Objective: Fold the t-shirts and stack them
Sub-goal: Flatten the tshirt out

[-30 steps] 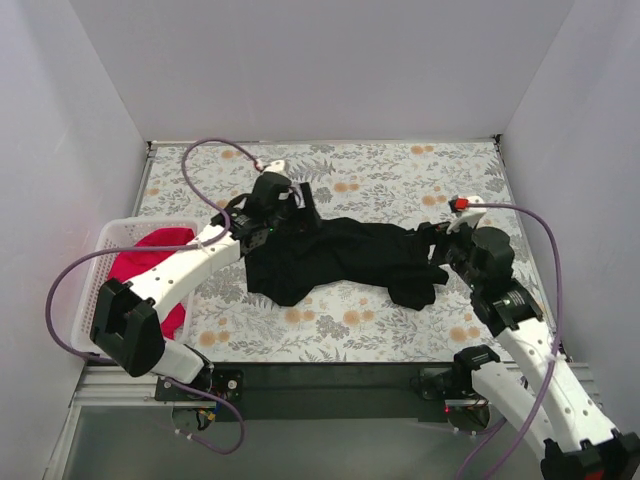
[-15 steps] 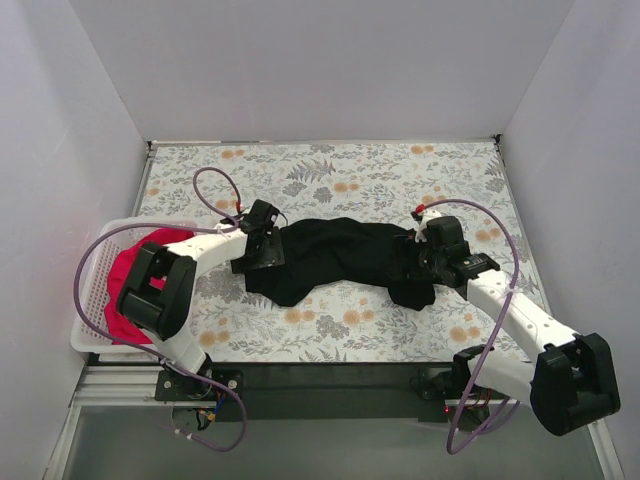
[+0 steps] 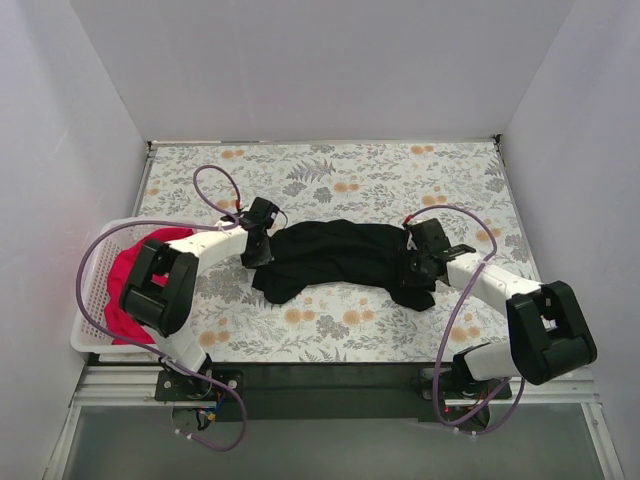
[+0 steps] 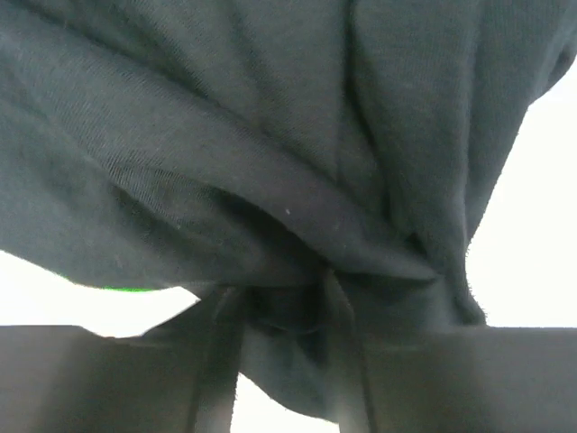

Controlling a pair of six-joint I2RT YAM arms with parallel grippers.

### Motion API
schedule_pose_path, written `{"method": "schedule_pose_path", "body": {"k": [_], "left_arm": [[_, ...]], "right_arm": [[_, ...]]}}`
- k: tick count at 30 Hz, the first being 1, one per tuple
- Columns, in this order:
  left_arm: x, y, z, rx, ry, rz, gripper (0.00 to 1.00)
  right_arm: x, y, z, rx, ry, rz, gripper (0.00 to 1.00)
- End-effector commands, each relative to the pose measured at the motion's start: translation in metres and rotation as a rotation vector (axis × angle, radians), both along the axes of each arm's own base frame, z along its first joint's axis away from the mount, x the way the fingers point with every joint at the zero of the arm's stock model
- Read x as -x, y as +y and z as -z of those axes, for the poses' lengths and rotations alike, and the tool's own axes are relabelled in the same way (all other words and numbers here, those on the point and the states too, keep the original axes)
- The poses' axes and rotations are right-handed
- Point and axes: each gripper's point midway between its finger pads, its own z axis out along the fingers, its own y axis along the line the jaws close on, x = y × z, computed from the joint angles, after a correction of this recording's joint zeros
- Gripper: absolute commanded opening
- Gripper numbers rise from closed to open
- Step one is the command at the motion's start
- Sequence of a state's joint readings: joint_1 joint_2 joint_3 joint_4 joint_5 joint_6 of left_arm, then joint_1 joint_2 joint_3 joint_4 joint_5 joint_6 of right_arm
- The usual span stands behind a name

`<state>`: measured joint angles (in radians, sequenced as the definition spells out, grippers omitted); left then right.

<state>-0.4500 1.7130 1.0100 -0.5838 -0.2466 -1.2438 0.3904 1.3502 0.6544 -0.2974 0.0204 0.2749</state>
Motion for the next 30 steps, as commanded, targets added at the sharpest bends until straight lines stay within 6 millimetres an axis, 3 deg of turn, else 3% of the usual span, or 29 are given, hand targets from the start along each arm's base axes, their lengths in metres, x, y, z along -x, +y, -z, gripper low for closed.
{"method": "schedule_pose_path", "body": {"k": [1, 3, 5, 6, 7, 8, 9, 10, 13, 14, 17, 18, 19, 20, 23, 24, 26, 27, 28, 29, 30], "left_arm": [[0.047, -0.004, 0.034, 0.047, 0.194, 0.025, 0.00], [0.050, -0.005, 0.016, 0.081, 0.149, 0.028, 0.00], [0.052, -0.005, -0.010, 0.110, 0.100, 0.031, 0.00], [0.050, -0.006, -0.023, 0.123, 0.071, 0.032, 0.00], [0.050, -0.006, -0.034, 0.134, 0.050, 0.032, 0.00], [0.052, -0.008, -0.056, 0.166, 0.008, 0.042, 0.00], [0.052, -0.010, -0.069, 0.192, -0.018, 0.050, 0.00], [0.047, -0.016, -0.088, 0.230, -0.060, 0.058, 0.00], [0.052, -0.036, -0.137, 0.386, -0.144, 0.113, 0.00], [0.055, -0.042, -0.151, 0.430, -0.170, 0.134, 0.00], [0.062, -0.060, -0.175, 0.547, -0.178, 0.188, 0.00], [0.066, -0.065, -0.180, 0.578, -0.174, 0.205, 0.00], [0.067, -0.066, -0.181, 0.591, -0.174, 0.207, 0.00], [0.067, -0.066, -0.179, 0.598, -0.182, 0.207, 0.00], [0.070, -0.064, -0.163, 0.597, -0.163, 0.177, 0.00], [0.071, -0.064, -0.157, 0.595, -0.153, 0.160, 0.00], [0.073, -0.060, -0.143, 0.581, -0.137, 0.132, 0.00], [0.073, -0.057, -0.140, 0.571, -0.138, 0.124, 0.00], [0.073, -0.055, -0.138, 0.564, -0.141, 0.106, 0.00], [0.071, -0.051, -0.137, 0.548, -0.161, 0.091, 0.00], [0.071, -0.048, -0.136, 0.537, -0.169, 0.078, 0.00]], "right_arm": [[-0.018, 0.005, -0.011, 0.014, -0.034, -0.010, 0.30], [-0.037, 0.004, -0.033, 0.038, -0.096, -0.004, 0.09], [-0.053, -0.004, -0.058, 0.090, -0.148, 0.018, 0.02], [-0.062, -0.006, -0.072, 0.116, -0.178, 0.013, 0.01], [-0.089, 0.000, -0.116, 0.103, -0.279, 0.027, 0.01], [-0.097, -0.004, -0.126, 0.138, -0.285, 0.034, 0.01], [-0.112, 0.000, -0.149, 0.146, -0.337, 0.003, 0.01], [-0.137, 0.011, -0.198, 0.114, -0.441, -0.012, 0.01], [-0.174, 0.038, -0.228, 0.096, -0.454, -0.122, 0.03], [-0.204, 0.049, -0.259, 0.075, -0.519, -0.114, 0.09], [-0.223, 0.067, -0.279, 0.021, -0.528, -0.125, 0.66], [-0.221, 0.073, -0.279, 0.001, -0.521, -0.138, 0.87], [-0.218, 0.077, -0.279, -0.017, -0.521, -0.153, 0.92], [-0.207, 0.081, -0.264, -0.032, -0.482, -0.179, 0.97], [-0.181, 0.089, -0.245, -0.071, -0.431, -0.229, 0.97], [-0.165, 0.090, -0.209, -0.068, -0.354, -0.249, 0.97], [-0.135, 0.097, -0.174, -0.132, -0.293, -0.277, 0.92], [-0.135, 0.105, -0.191, -0.182, -0.340, -0.288, 0.90], [-0.114, 0.101, -0.151, -0.185, -0.251, -0.293, 0.87], [-0.109, 0.108, -0.154, -0.235, -0.280, -0.313, 0.84], [-0.101, 0.107, -0.138, -0.240, -0.247, -0.302, 0.83]]}}
